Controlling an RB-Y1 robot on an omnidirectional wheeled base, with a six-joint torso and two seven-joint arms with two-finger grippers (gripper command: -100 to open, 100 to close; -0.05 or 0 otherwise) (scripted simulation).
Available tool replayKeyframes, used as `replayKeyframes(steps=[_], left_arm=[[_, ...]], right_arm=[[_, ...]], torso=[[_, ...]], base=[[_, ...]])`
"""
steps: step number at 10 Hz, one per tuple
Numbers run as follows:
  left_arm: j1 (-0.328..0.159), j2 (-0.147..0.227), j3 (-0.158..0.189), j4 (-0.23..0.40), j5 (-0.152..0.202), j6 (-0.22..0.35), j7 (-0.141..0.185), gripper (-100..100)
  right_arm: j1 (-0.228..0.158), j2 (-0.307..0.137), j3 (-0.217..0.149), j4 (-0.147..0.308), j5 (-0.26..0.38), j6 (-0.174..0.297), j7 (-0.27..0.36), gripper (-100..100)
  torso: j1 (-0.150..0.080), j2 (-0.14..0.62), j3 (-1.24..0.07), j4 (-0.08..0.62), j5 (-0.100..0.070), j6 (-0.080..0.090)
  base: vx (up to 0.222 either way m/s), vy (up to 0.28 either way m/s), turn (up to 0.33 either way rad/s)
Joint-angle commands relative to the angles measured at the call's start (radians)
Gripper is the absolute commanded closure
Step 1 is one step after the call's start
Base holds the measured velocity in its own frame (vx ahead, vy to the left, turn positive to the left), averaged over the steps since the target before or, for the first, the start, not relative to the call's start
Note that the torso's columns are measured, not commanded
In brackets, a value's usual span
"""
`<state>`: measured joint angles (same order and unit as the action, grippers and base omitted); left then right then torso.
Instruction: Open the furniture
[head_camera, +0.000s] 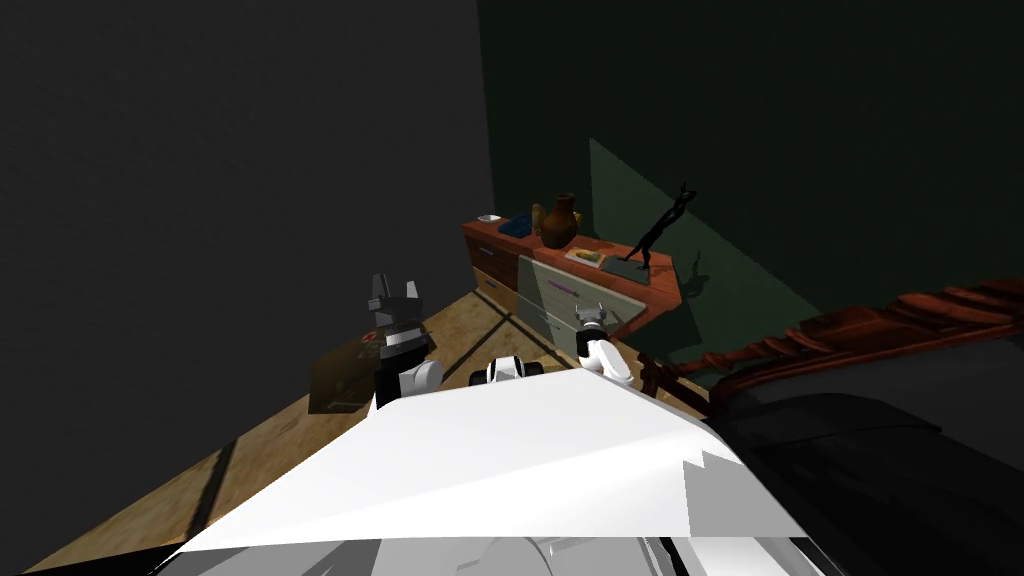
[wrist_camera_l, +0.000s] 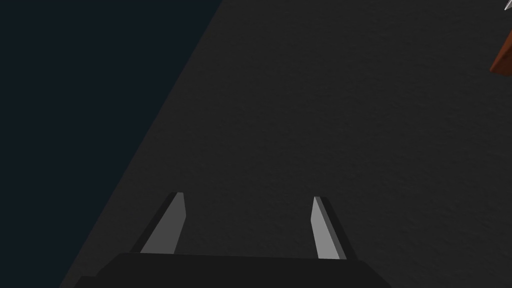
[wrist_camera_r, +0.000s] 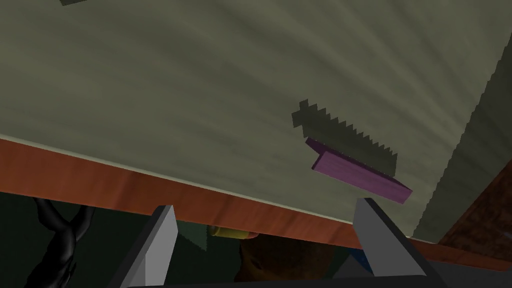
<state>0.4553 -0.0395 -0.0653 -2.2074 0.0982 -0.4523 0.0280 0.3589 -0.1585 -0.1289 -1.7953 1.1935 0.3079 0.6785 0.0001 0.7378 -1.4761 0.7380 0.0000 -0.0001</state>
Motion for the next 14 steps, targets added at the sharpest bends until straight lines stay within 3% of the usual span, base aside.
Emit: replayKeyframes(steps=[1, 4, 6, 11, 14], left_arm=[[0.0, 0.0, 0.0, 0.0, 0.0, 0.0, 0.0, 0], [0.0, 0.0, 0.0, 0.0, 0.0, 0.0, 0.0, 0], [0.0, 0.0, 0.0, 0.0, 0.0, 0.0, 0.0, 0], [0.0, 0.0, 0.0, 0.0, 0.0, 0.0, 0.0, 0], [0.0, 0.0, 0.0, 0.0, 0.0, 0.0, 0.0, 0]], right_arm=[[-0.013, 0.0, -0.005, 0.036, 0.063, 0.052, 0.059, -100], [-0.022, 0.004, -0.008, 0.061, 0.124, 0.082, 0.094, -100], [-0.039, 0.013, -0.015, 0.108, 0.193, 0.138, 0.157, -100], [-0.054, 0.025, -0.021, 0.15, 0.293, 0.188, 0.216, -100], [-0.073, 0.047, -0.029, 0.202, 0.387, 0.251, 0.288, -100]], torso=[[0.0, 0.001, 0.0, 0.0, 0.0, 0.0], [0.0, -0.001, 0.0, 0.0, 0.0, 0.0], [0.0, 0.001, 0.001, 0.0, 0.0, 0.0], [0.0, 0.001, 0.001, 0.0, 0.0, 0.0], [0.0, -0.001, -0.001, 0.0, 0.0, 0.0]], base=[[0.078, 0.038, 0.039], [0.073, 0.034, 0.028], [0.076, 0.029, 0.048], [0.061, 0.029, 0.023], [0.072, 0.03, 0.04]])
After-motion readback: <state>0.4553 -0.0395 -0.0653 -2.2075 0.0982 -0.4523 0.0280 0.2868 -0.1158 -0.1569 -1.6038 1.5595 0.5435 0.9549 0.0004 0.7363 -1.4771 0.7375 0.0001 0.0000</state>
